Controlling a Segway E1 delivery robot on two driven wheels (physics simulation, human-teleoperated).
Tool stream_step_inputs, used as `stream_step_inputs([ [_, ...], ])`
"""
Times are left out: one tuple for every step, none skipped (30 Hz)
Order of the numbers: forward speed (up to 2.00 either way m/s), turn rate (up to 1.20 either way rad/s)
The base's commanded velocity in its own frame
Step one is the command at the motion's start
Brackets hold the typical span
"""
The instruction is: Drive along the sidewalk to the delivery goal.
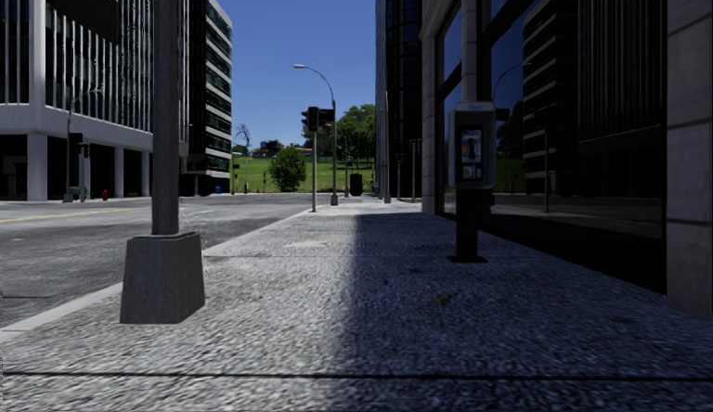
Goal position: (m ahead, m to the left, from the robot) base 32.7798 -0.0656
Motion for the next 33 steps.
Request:
stream_step_inputs([
  [2.0,0.0],
  [2.0,0.0],
  [2.0,0.0],
  [2.0,0.0],
  [2.0,0.0],
  [2.0,0.0],
  [2.0,0.0],
  [2.0,0.0],
  [2.0,0.0],
  [2.0,0.0],
  [2.0,0.0],
  [2.0,0.0],
  [2.0,0.0],
  [2.0,0.0],
  [2.0,0.0],
  [2.0,0.0],
  [2.0,0.0],
  [2.0,0.0],
  [2.0,0.0],
  [2.0,0.0],
  [2.0,0.0],
  [2.0,0.0],
  [2.0,0.0],
  [2.0,0.0],
  [2.0,0.0],
  [2.0,0.0],
  [2.0,0.0],
  [2.0,0.0],
  [2.0,0.0],
  [2.0,0.0],
  [2.0,0.0],
  [2.0,0.0],
  [2.0,0.0],
])
